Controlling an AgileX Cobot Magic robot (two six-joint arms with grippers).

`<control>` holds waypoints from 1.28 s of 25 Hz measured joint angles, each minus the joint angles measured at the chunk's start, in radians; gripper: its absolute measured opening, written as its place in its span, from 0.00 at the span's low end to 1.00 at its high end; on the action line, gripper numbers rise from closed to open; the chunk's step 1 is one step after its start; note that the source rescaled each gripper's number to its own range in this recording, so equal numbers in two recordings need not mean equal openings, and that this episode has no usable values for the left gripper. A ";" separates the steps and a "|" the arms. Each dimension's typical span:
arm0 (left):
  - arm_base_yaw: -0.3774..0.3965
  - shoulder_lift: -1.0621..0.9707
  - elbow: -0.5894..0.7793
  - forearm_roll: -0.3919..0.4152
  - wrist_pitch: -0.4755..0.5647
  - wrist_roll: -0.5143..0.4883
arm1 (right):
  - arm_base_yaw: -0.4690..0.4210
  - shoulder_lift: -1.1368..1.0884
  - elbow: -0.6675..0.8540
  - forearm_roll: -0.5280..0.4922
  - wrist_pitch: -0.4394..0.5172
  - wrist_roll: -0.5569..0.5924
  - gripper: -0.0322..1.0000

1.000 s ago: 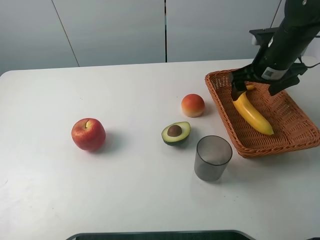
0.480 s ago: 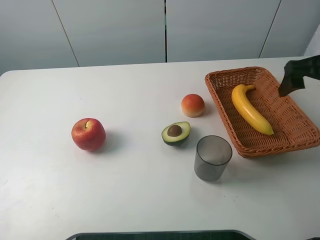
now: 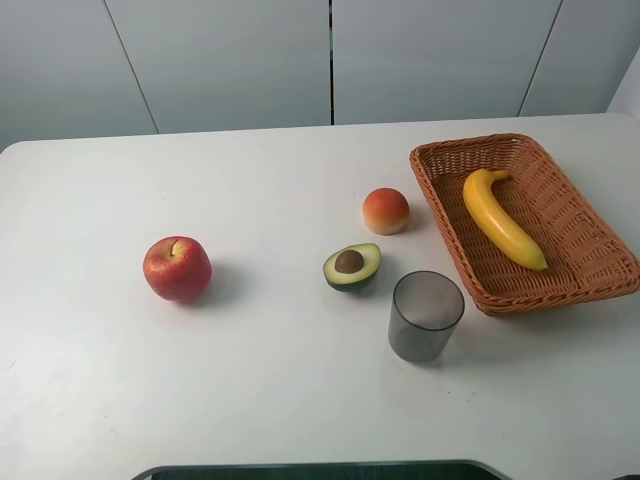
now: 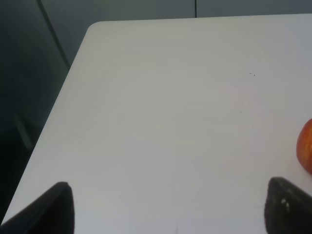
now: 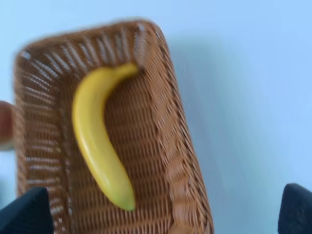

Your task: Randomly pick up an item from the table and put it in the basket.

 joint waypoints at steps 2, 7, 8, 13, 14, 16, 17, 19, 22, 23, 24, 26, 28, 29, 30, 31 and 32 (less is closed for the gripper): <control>0.000 0.000 0.000 0.000 0.000 0.000 | 0.018 -0.081 0.026 0.000 0.007 -0.027 1.00; 0.000 0.000 0.000 0.000 0.000 0.000 | 0.037 -0.273 0.088 0.000 0.051 -0.047 1.00; 0.000 0.000 0.000 0.000 0.000 0.000 | 0.037 -0.306 0.096 0.000 0.065 -0.048 1.00; 0.000 0.000 0.000 0.000 0.000 0.000 | 0.037 -0.439 0.105 0.000 0.139 -0.052 1.00; 0.000 0.000 0.000 0.000 0.000 0.000 | 0.037 -0.459 0.105 0.000 0.152 -0.053 1.00; 0.000 0.000 0.000 0.000 0.000 0.000 | 0.037 -0.488 0.105 0.000 0.178 -0.053 1.00; 0.000 0.000 0.000 0.000 0.000 0.000 | 0.037 -0.498 0.105 0.000 0.185 -0.053 1.00; 0.000 0.000 0.000 0.000 0.000 0.000 | 0.037 -0.518 0.110 0.000 0.192 -0.053 1.00; 0.000 0.000 0.000 0.000 0.000 0.000 | 0.037 -0.565 0.143 0.004 0.201 -0.053 1.00; 0.000 0.000 0.000 0.000 0.000 0.000 | 0.037 -0.581 0.157 0.009 0.205 -0.050 1.00; 0.000 0.000 0.000 0.000 0.000 0.000 | 0.037 -0.600 0.170 0.016 0.210 -0.046 1.00; 0.000 0.000 0.000 0.000 0.000 0.000 | 0.037 -0.642 0.196 0.030 0.226 -0.046 1.00; 0.000 0.000 0.000 0.000 0.000 0.000 | 0.037 -0.685 0.224 0.030 0.232 -0.046 1.00; 0.000 0.000 0.000 0.000 0.000 0.000 | 0.037 -0.709 0.232 0.030 0.241 -0.053 1.00; 0.000 0.000 0.000 0.000 0.000 0.000 | 0.037 -0.729 0.238 0.030 0.250 -0.058 1.00; 0.000 0.000 0.000 0.000 0.000 0.000 | 0.037 -0.754 0.242 0.030 0.252 -0.065 1.00; 0.000 0.000 0.000 0.000 0.000 0.000 | 0.037 -0.779 0.244 0.030 0.254 -0.074 1.00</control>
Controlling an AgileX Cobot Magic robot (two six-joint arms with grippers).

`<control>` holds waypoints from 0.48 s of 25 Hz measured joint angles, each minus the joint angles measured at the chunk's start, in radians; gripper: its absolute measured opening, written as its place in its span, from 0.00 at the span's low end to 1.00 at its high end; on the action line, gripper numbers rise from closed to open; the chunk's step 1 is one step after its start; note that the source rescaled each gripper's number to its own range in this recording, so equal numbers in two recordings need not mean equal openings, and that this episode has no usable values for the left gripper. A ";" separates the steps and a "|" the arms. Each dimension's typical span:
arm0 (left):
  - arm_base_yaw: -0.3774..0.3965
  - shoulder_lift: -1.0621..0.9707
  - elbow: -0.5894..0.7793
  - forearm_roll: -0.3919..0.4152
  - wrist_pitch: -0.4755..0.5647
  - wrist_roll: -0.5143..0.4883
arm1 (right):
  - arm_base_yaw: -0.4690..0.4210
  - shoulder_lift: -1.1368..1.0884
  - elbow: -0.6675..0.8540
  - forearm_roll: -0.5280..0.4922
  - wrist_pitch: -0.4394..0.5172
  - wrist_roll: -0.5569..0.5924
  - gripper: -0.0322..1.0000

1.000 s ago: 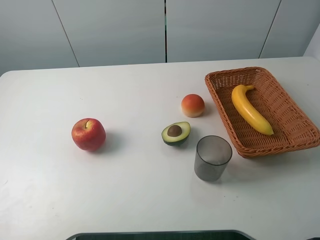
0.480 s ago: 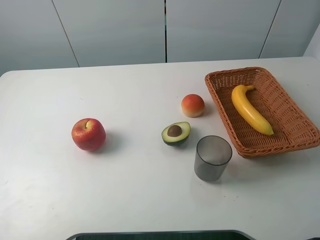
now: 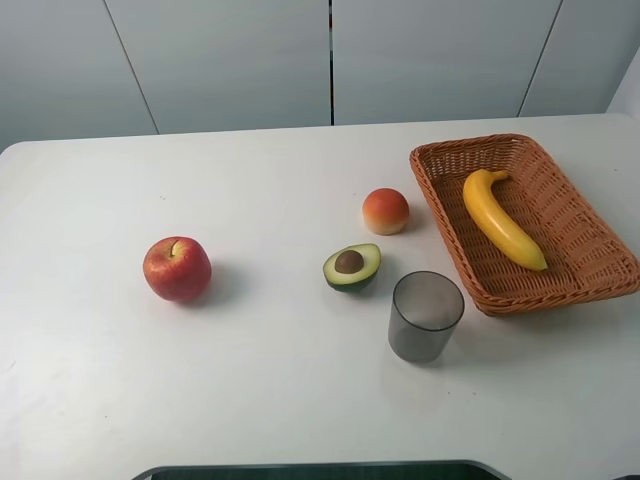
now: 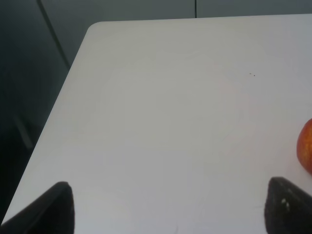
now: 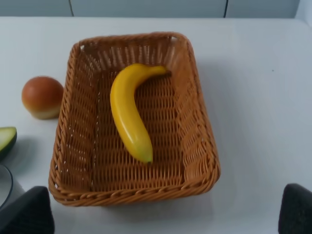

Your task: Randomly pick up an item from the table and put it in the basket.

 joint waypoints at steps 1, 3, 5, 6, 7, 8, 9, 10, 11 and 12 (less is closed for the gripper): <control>0.000 0.000 0.000 0.000 0.000 0.000 | 0.000 -0.022 0.000 0.001 0.003 -0.005 1.00; 0.000 0.000 0.000 0.000 0.000 0.000 | 0.000 -0.042 0.000 0.001 0.005 -0.009 1.00; 0.000 0.000 0.000 0.000 0.000 0.000 | 0.000 -0.044 0.000 0.001 0.005 -0.011 1.00; 0.000 0.000 0.000 0.000 0.000 0.000 | 0.000 -0.044 0.000 0.001 0.005 -0.011 1.00; 0.000 0.000 0.000 0.000 0.000 0.000 | 0.000 -0.044 0.000 0.001 0.005 -0.011 1.00; 0.000 0.000 0.000 0.000 0.000 0.000 | 0.000 -0.044 0.000 0.001 0.005 -0.011 1.00; 0.000 0.000 0.000 0.000 0.000 0.000 | 0.000 -0.045 0.000 0.001 0.005 -0.009 1.00; 0.000 0.000 0.000 0.000 0.000 0.000 | 0.000 -0.046 0.000 0.001 0.005 -0.009 1.00; 0.000 0.000 0.000 0.000 0.000 0.000 | 0.000 -0.046 0.000 0.001 0.005 -0.009 1.00; 0.000 0.000 0.000 0.000 0.000 0.000 | 0.000 -0.046 0.000 0.001 0.005 -0.009 1.00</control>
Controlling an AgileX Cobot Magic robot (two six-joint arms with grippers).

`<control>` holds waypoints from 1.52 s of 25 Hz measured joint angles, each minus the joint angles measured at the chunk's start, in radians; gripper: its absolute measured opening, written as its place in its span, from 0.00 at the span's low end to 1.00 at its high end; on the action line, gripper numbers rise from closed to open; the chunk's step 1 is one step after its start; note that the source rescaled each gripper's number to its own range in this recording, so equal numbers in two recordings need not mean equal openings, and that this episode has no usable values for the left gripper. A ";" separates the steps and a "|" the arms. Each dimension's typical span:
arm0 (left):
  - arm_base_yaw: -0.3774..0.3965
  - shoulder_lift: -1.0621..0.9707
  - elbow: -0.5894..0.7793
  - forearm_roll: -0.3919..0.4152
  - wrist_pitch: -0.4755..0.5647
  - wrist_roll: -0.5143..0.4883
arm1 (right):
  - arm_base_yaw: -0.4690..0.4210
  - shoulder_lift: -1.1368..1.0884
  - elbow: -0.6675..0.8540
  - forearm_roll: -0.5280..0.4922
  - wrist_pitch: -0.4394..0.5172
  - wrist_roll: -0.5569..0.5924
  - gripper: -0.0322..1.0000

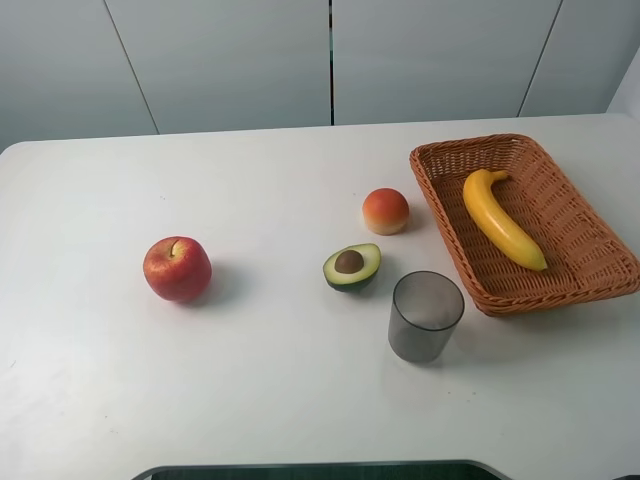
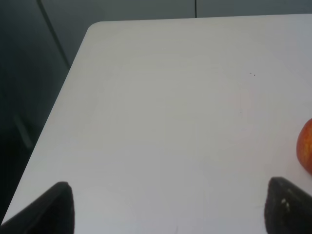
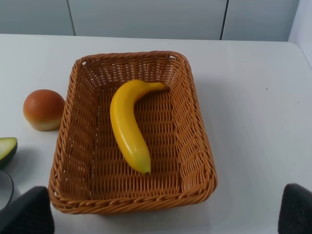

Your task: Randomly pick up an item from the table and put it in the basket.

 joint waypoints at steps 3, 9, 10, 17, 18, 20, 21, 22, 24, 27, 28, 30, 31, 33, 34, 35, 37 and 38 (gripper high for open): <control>0.000 0.000 0.000 0.000 0.000 0.000 | 0.000 0.000 0.000 0.000 0.000 0.002 1.00; 0.000 0.000 0.000 0.000 0.000 0.000 | 0.000 0.000 0.000 0.000 0.000 0.007 1.00; 0.000 0.000 0.000 0.000 0.000 0.000 | 0.000 0.000 0.000 -0.005 0.000 0.016 1.00; 0.000 0.000 0.000 0.000 0.000 0.000 | 0.000 0.000 0.000 -0.034 0.000 0.073 1.00; 0.000 0.000 0.000 0.000 0.000 0.000 | 0.000 0.000 0.000 -0.034 0.000 0.075 1.00; 0.000 0.000 0.000 0.000 0.000 0.000 | 0.000 0.000 0.000 -0.034 0.000 0.075 1.00; 0.000 0.000 0.000 0.000 0.000 0.000 | 0.000 0.000 0.000 -0.034 0.000 0.075 1.00; 0.000 0.000 0.000 0.000 0.000 0.000 | 0.000 0.000 0.000 -0.034 0.000 0.075 1.00; 0.000 0.000 0.000 0.000 0.000 0.000 | 0.000 0.000 0.000 -0.034 0.000 0.077 1.00; 0.000 0.000 0.000 0.000 0.000 0.000 | 0.000 0.000 0.000 -0.034 0.000 0.077 1.00; 0.000 0.000 0.000 0.000 0.000 0.000 | 0.000 0.000 0.000 -0.034 0.000 0.077 1.00; 0.000 0.000 0.000 0.000 0.000 0.000 | 0.000 0.000 0.000 -0.034 0.000 0.077 1.00; 0.000 0.000 0.000 0.000 0.000 0.000 | 0.000 0.000 0.000 -0.034 0.000 0.079 1.00; 0.000 0.000 0.000 0.000 0.000 0.000 | 0.000 0.000 0.000 -0.034 0.000 0.079 1.00; 0.000 0.000 0.000 0.000 0.000 -0.002 | 0.000 0.000 0.000 -0.034 0.000 0.079 1.00; 0.000 0.000 0.000 0.000 0.000 -0.002 | 0.000 0.000 0.000 -0.034 0.000 0.079 1.00; 0.000 0.000 0.000 0.000 0.000 -0.002 | 0.000 0.000 0.000 -0.034 0.000 0.079 1.00; 0.000 0.000 0.000 0.000 0.000 -0.002 | 0.000 0.000 0.000 -0.034 0.000 0.079 1.00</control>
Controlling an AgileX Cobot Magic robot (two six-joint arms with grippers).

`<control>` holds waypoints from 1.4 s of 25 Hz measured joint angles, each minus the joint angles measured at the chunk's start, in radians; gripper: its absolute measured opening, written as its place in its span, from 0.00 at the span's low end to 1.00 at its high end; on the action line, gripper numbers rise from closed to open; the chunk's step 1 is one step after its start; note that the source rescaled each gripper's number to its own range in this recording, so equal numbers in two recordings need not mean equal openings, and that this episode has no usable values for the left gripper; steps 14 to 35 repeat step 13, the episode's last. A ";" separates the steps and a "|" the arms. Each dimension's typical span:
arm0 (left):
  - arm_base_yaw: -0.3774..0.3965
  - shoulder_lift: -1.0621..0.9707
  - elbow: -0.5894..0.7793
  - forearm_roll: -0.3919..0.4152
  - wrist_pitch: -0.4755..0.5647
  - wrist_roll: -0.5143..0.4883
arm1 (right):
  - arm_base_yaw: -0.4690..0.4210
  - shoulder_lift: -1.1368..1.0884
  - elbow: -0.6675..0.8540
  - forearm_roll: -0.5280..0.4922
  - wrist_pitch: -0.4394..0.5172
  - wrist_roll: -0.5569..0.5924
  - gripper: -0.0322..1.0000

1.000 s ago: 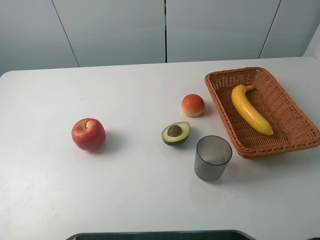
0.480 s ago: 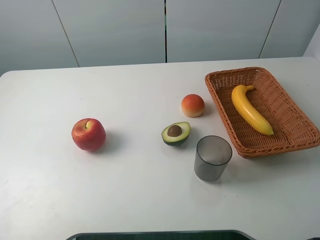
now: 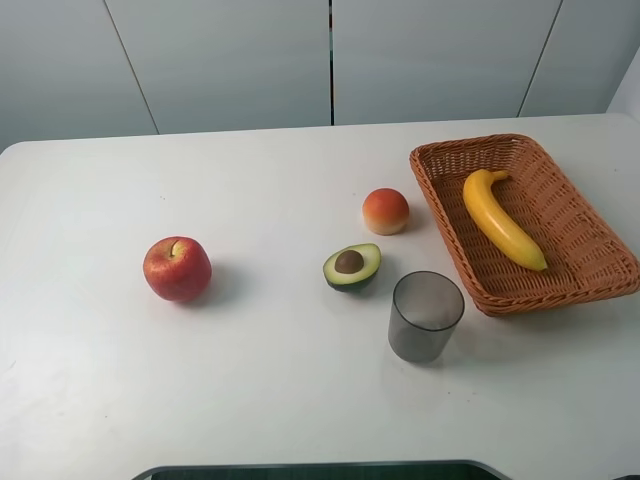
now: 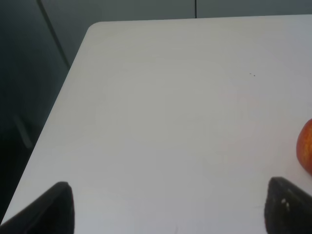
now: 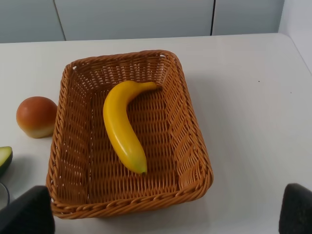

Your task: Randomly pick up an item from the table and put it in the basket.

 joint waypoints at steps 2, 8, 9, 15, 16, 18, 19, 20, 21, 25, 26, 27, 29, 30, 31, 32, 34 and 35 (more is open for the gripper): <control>0.000 0.000 0.000 0.000 0.000 0.000 | 0.000 0.000 0.000 0.000 0.000 0.000 1.00; 0.000 0.000 0.000 0.000 0.000 -0.001 | 0.000 0.000 0.000 0.000 0.000 0.000 1.00; 0.000 0.000 0.000 0.000 0.000 -0.001 | 0.000 0.000 0.000 0.000 0.000 0.000 1.00; 0.000 0.000 0.000 0.000 0.000 -0.001 | 0.000 0.000 0.000 0.000 0.000 0.000 1.00; 0.000 0.000 0.000 0.000 0.000 -0.001 | 0.000 0.000 0.000 0.000 0.000 0.000 1.00; 0.000 0.000 0.000 0.000 0.000 -0.001 | 0.000 0.000 0.000 0.000 0.000 0.000 1.00; 0.000 0.000 0.000 0.000 0.000 -0.001 | 0.000 0.000 0.000 0.000 0.000 0.000 1.00; 0.000 0.000 0.000 0.000 0.000 -0.001 | 0.000 0.000 0.000 0.000 0.000 0.000 1.00; 0.000 0.000 0.000 0.000 0.000 -0.001 | 0.000 0.000 0.000 0.000 0.000 0.000 1.00; 0.000 0.000 0.000 0.000 0.000 -0.001 | 0.000 0.000 0.000 0.000 0.000 0.000 1.00; 0.000 0.000 0.000 0.000 0.000 -0.001 | 0.000 0.000 0.000 0.000 0.000 0.000 1.00; 0.000 0.000 0.000 0.000 0.000 -0.001 | 0.000 0.000 0.000 0.000 0.000 0.000 1.00; 0.000 0.000 0.000 0.000 0.000 -0.001 | 0.000 0.000 0.000 0.000 0.000 0.000 1.00; 0.000 0.000 0.000 0.000 0.000 -0.001 | 0.000 0.000 0.000 0.000 0.000 0.000 1.00; 0.000 0.000 0.000 0.000 0.000 -0.001 | 0.000 0.000 0.000 0.000 0.000 0.000 1.00; 0.000 0.000 0.000 0.000 0.000 -0.001 | 0.000 0.000 0.000 0.000 0.000 0.000 1.00; 0.000 0.000 0.000 0.000 0.000 -0.001 | 0.000 0.000 0.000 0.000 0.000 0.000 1.00; 0.000 0.000 0.000 0.000 0.000 -0.001 | 0.000 0.000 0.000 0.000 0.000 0.000 1.00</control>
